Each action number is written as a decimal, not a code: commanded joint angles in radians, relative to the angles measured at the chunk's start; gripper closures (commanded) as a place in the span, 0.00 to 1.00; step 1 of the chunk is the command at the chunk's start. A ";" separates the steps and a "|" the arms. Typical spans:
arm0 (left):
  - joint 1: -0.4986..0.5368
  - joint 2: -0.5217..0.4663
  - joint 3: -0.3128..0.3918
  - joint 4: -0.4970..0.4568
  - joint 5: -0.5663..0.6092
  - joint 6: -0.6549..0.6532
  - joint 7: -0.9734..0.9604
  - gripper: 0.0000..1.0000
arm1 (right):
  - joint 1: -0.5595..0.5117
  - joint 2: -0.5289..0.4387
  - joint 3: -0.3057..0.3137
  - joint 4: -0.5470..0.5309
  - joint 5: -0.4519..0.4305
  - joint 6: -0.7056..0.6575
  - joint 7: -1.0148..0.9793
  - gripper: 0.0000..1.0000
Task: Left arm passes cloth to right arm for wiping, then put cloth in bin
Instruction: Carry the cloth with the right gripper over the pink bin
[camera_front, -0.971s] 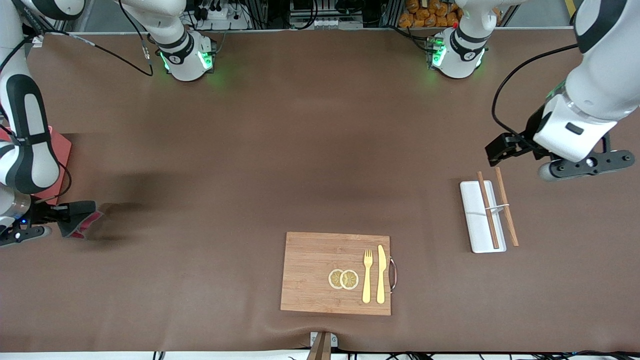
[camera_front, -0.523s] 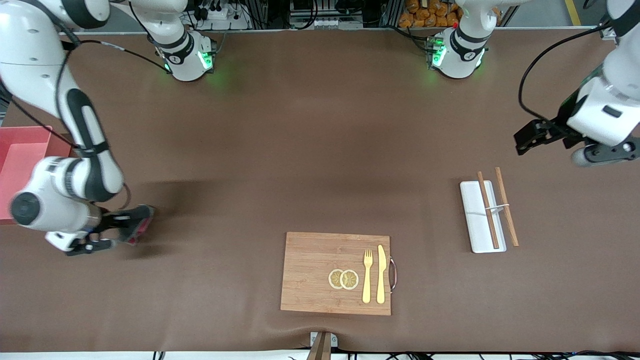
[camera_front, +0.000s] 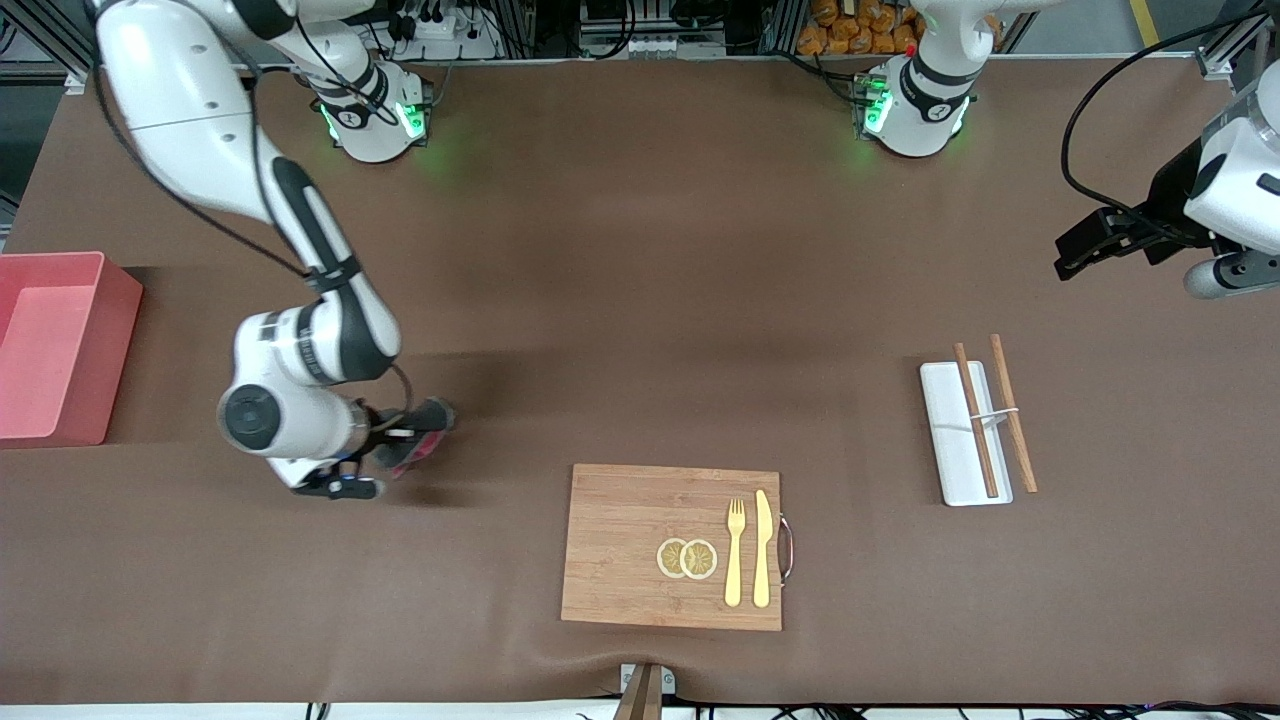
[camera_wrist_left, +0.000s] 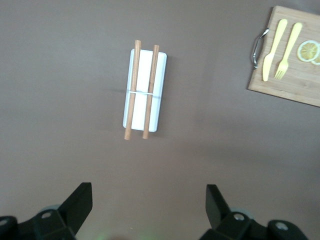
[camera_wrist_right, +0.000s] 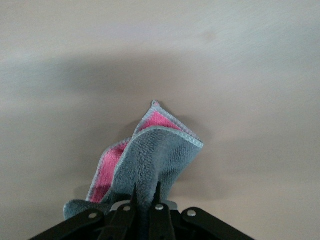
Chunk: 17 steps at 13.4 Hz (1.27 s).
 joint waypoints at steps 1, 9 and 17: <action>-0.017 -0.041 0.050 -0.029 -0.036 0.011 0.020 0.00 | 0.056 -0.051 0.013 -0.012 0.056 -0.035 0.122 1.00; -0.038 -0.060 0.073 -0.057 -0.013 0.005 0.018 0.00 | -0.098 -0.203 -0.009 0.003 -0.109 -0.246 -0.155 1.00; -0.052 -0.080 0.070 -0.057 0.058 0.002 0.049 0.00 | -0.491 -0.225 -0.010 0.144 -0.220 -0.333 -0.812 1.00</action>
